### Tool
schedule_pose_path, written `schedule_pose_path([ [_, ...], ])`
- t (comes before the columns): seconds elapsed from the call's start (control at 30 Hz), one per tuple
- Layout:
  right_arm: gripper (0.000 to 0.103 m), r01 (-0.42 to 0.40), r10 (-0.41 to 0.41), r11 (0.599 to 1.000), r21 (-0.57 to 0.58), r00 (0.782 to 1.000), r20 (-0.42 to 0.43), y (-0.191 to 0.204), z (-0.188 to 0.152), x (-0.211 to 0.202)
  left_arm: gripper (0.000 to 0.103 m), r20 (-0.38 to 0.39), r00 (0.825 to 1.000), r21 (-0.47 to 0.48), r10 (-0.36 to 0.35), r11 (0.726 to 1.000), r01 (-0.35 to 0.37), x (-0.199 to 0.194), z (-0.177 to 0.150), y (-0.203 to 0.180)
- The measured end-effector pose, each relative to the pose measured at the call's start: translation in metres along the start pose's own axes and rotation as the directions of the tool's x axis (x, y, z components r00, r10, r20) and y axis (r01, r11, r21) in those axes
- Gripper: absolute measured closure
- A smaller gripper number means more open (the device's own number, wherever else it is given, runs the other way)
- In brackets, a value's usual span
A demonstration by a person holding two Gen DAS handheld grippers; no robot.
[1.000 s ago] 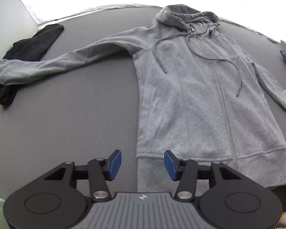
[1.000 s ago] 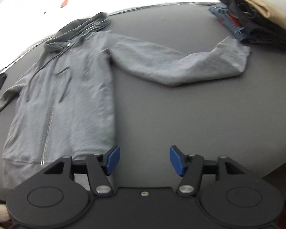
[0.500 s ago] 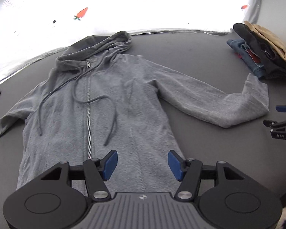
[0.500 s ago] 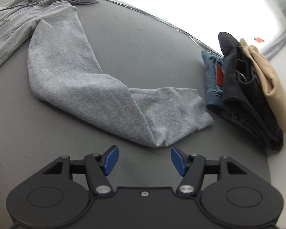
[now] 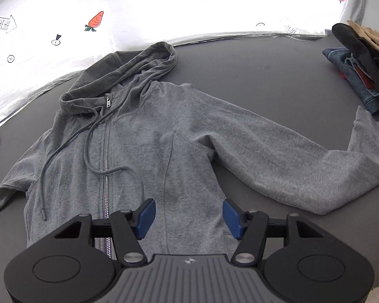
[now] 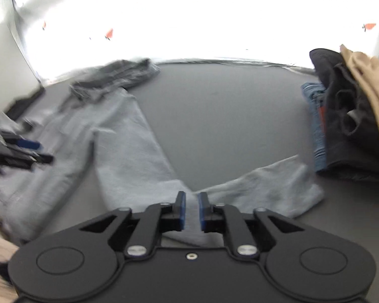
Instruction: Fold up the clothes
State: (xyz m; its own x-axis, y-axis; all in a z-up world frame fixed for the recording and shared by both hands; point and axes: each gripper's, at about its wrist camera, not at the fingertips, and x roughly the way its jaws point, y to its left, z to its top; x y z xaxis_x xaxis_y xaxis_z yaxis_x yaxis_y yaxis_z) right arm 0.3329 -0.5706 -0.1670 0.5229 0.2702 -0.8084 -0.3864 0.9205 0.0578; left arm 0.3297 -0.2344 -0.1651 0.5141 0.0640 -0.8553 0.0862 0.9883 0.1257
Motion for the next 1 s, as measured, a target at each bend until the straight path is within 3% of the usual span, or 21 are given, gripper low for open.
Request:
schedule_pose_path([
  [0.03,0.068,0.018,-0.021,0.998,-0.062,0.999,-0.048,0.0,-0.001,0.014,0.043,-0.008,1.0,0.006,-0.007,1.0,0.007,0.004,0.002,-0.001],
  [0.13,0.06,-0.062,0.036,0.983,-0.171,0.987,-0.154,0.001,-0.013,0.044,0.042,-0.032,0.999,0.029,-0.033,0.999,0.034,0.014,0.008,-0.006],
  [0.23,0.058,-0.08,0.033,0.964,-0.255,0.983,-0.182,0.009,-0.022,0.055,0.042,-0.045,0.998,0.063,-0.047,0.997,0.05,0.019,0.007,-0.014],
  [0.33,0.095,-0.121,0.069,0.954,-0.273,0.979,-0.191,0.016,-0.023,0.06,0.042,-0.047,0.998,0.045,-0.045,0.998,0.048,0.02,0.006,-0.011],
  [0.37,0.098,-0.129,0.08,0.956,-0.265,0.979,-0.19,0.017,-0.02,0.057,0.042,-0.048,0.998,0.038,-0.045,0.998,0.046,0.02,0.006,-0.009],
  [0.43,0.098,-0.102,0.074,0.967,-0.234,0.989,-0.126,0.018,-0.001,0.038,0.042,-0.049,0.998,0.025,-0.043,0.999,0.044,0.02,0.006,-0.007],
  [0.53,0.098,-0.132,0.137,0.989,-0.068,0.988,0.076,-0.002,0.051,0.002,0.042,-0.05,0.998,0.004,-0.04,0.999,0.041,0.021,0.006,-0.003],
  [0.63,0.096,0.015,-0.01,1.0,-0.018,0.971,0.24,-0.015,0.105,0.004,0.042,-0.052,0.998,-0.017,-0.038,0.999,0.037,0.022,0.006,0.001],
  [0.7,0.09,0.183,-0.177,0.983,-0.006,0.959,0.223,-0.01,0.138,0.041,0.042,-0.056,0.998,-0.03,-0.04,0.999,0.039,0.026,0.012,0.003],
  [0.73,0.079,0.226,-0.224,0.974,0.01,0.953,0.205,-0.012,0.148,0.056,0.042,-0.055,0.998,-0.031,-0.042,0.999,0.04,0.026,0.012,0.003],
  [0.77,0.07,0.231,-0.234,0.972,0.041,0.954,0.189,-0.015,0.151,0.064,0.042,-0.054,0.998,-0.028,-0.04,0.999,0.039,0.026,0.012,0.003],
  [0.83,0.062,0.24,-0.254,0.965,0.102,0.955,0.155,-0.023,0.157,0.081,0.04,-0.048,0.999,-0.021,-0.026,0.999,0.025,0.023,0.009,0.003],
  [0.93,0.043,0.238,-0.267,0.951,0.195,0.953,0.139,-0.025,0.139,0.081,0.034,-0.06,0.998,-0.066,-0.024,0.998,0.02,0.024,0.002,0.01],
  [1.0,0.041,0.226,-0.258,0.944,0.24,0.96,0.11,-0.021,0.12,0.082,0.034,-0.068,0.997,-0.081,-0.03,0.996,0.024,0.027,0.003,0.012],
])
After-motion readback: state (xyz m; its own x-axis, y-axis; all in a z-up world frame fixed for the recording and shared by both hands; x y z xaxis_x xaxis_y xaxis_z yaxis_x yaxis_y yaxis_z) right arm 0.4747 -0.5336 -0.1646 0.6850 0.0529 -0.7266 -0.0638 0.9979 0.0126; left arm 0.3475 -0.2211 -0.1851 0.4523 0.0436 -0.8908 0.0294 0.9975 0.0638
